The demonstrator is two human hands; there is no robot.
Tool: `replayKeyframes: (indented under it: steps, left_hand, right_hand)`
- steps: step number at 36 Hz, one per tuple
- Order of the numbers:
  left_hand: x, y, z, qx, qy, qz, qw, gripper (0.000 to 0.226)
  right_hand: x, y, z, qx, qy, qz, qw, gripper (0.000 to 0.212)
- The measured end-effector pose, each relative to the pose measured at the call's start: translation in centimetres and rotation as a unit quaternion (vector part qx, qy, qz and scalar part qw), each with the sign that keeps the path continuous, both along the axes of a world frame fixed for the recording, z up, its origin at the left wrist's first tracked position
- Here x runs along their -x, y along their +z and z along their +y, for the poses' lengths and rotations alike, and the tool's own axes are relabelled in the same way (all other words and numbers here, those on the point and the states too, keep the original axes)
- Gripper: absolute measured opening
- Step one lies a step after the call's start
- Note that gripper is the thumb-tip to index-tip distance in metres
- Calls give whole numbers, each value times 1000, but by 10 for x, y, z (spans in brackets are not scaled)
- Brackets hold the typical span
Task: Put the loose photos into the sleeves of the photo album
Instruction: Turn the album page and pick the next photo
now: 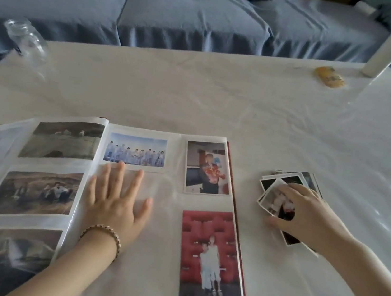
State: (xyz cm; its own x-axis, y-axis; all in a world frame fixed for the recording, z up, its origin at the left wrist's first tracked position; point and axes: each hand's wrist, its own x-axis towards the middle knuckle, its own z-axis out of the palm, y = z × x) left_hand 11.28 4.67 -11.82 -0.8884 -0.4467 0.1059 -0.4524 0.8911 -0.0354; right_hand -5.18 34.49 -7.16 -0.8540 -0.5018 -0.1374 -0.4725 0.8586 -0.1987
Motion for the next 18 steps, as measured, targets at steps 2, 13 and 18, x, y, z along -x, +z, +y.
replayKeyframes:
  steps: [2, 13, 18]
  left_hand:
    - [0, 1, 0, -5, 2, -13, 1000, 61]
    - [0, 8, 3, -49, 21, -26, 998, 66]
    - [1, 12, 5, -65, 26, -31, 997, 73]
  right_hand:
    - [-1, 3, 1, 63, -9, -22, 998, 44]
    - [-9, 11, 3, 18, -17, -48, 999, 35]
    - [-12, 2, 4, 59, -7, 41, 997, 21]
